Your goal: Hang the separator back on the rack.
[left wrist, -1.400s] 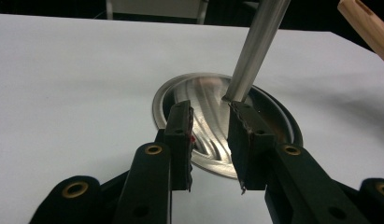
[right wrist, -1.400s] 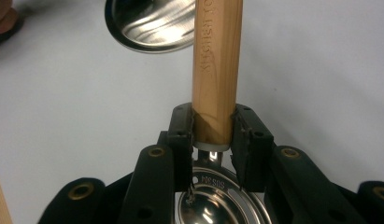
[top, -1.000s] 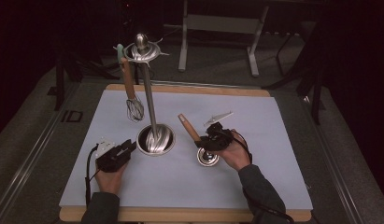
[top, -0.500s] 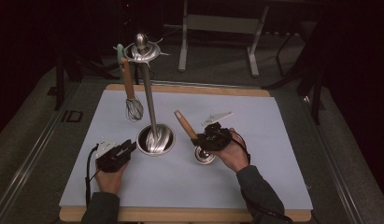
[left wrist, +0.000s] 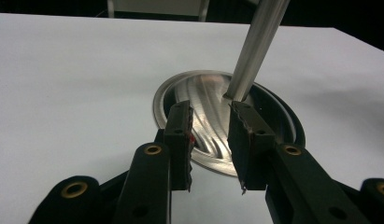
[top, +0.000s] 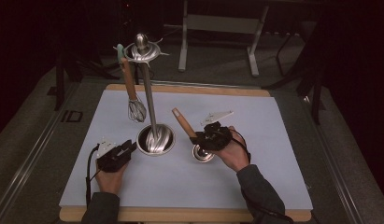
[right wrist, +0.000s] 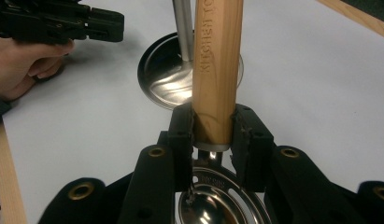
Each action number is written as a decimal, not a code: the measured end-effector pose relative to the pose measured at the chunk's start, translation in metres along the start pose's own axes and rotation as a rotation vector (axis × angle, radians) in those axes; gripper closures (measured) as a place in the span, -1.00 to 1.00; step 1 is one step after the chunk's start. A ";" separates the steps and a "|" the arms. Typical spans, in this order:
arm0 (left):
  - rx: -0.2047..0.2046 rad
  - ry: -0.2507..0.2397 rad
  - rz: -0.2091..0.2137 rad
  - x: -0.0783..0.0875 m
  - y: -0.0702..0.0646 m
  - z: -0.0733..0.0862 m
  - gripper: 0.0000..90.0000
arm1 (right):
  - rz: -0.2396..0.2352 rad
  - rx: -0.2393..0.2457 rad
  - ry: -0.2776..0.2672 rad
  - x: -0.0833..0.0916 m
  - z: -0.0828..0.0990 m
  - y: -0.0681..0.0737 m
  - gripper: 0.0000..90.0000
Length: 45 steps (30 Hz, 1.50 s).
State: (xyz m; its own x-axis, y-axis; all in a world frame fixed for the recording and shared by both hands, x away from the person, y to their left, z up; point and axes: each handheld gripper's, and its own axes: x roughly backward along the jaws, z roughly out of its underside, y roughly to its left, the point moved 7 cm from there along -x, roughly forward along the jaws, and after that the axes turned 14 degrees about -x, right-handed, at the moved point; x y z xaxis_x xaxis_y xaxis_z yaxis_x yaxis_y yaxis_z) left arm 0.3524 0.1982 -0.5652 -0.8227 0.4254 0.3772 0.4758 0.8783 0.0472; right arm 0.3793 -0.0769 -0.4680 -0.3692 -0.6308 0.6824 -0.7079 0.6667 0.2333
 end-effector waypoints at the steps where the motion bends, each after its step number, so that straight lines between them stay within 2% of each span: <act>1: 0.001 0.001 0.001 0.000 0.000 0.000 0.55 | 0.001 0.003 -0.001 0.001 0.000 0.000 0.58; 13: -0.007 0.014 0.006 -0.001 -0.001 0.001 0.55 | -0.008 0.037 -0.030 0.007 -0.007 0.008 0.58; 30: -0.009 0.029 -0.007 -0.002 -0.001 0.001 0.53 | -0.025 0.054 -0.057 0.013 -0.011 0.020 0.58; 45: -0.006 0.031 -0.010 -0.003 -0.001 0.001 0.53 | -0.020 0.083 -0.089 0.022 -0.020 0.027 0.57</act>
State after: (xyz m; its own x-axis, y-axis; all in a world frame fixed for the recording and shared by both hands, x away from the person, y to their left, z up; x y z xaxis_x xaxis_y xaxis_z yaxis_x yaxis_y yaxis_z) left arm 0.3542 0.1968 -0.5673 -0.8172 0.4100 0.4051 0.4700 0.8809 0.0565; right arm 0.3636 -0.0647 -0.4327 -0.4034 -0.6789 0.6135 -0.7618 0.6206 0.1858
